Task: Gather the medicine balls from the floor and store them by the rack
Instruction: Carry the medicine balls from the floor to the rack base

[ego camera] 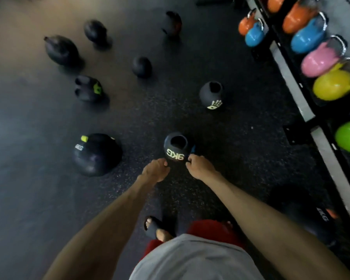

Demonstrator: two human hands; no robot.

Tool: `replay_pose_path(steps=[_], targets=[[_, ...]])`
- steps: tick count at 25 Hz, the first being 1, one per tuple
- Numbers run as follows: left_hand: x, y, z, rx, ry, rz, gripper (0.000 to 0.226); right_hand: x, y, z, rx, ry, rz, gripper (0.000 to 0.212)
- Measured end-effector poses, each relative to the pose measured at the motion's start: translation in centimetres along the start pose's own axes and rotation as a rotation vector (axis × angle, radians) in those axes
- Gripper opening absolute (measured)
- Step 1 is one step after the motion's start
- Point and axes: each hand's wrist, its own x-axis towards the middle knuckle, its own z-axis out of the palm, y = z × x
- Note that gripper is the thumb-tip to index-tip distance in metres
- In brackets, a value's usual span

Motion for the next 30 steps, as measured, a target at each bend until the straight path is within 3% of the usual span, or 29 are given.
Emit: replay_pose_path(steps=[4, 8, 16, 19, 25, 28, 30], targets=[[1.4, -7.9, -3.9, -0.041, 0.012, -0.03, 0.033, 2.2, -8.4, 2.8, -0.018, -0.023, -0.032, 0.036], [4.8, -11.6, -7.0, -0.027, -0.006, 0.009, 0.033, 5.5, -11.8, 4.7, 0.003, -0.048, -0.015, 0.037], [16.7, -11.0, -11.5, 0.156, -0.137, 0.138, 0.031, 16.5, -13.1, 4.9, 0.191, 0.028, 0.11, 0.032], [22.8, -9.4, -12.3, 0.213, -0.193, 0.201, 0.032, 21.2, -12.2, 5.7, 0.274, 0.13, 0.199, 0.025], [34.9, -6.1, -7.6, 0.345, -0.303, 0.405, 0.032, 29.5, -6.9, 12.1, 0.489, 0.269, 0.504, 0.029], [44.1, -5.5, -1.9, 0.481, -0.404, 0.551, 0.036, 36.1, -3.4, 18.4, 0.601, 0.265, 0.68, 0.048], [50.6, -5.8, 2.5, 0.484, -0.377, 0.585, 0.048, 41.0, -1.6, 22.7, 0.671, 0.26, 0.828, 0.062]])
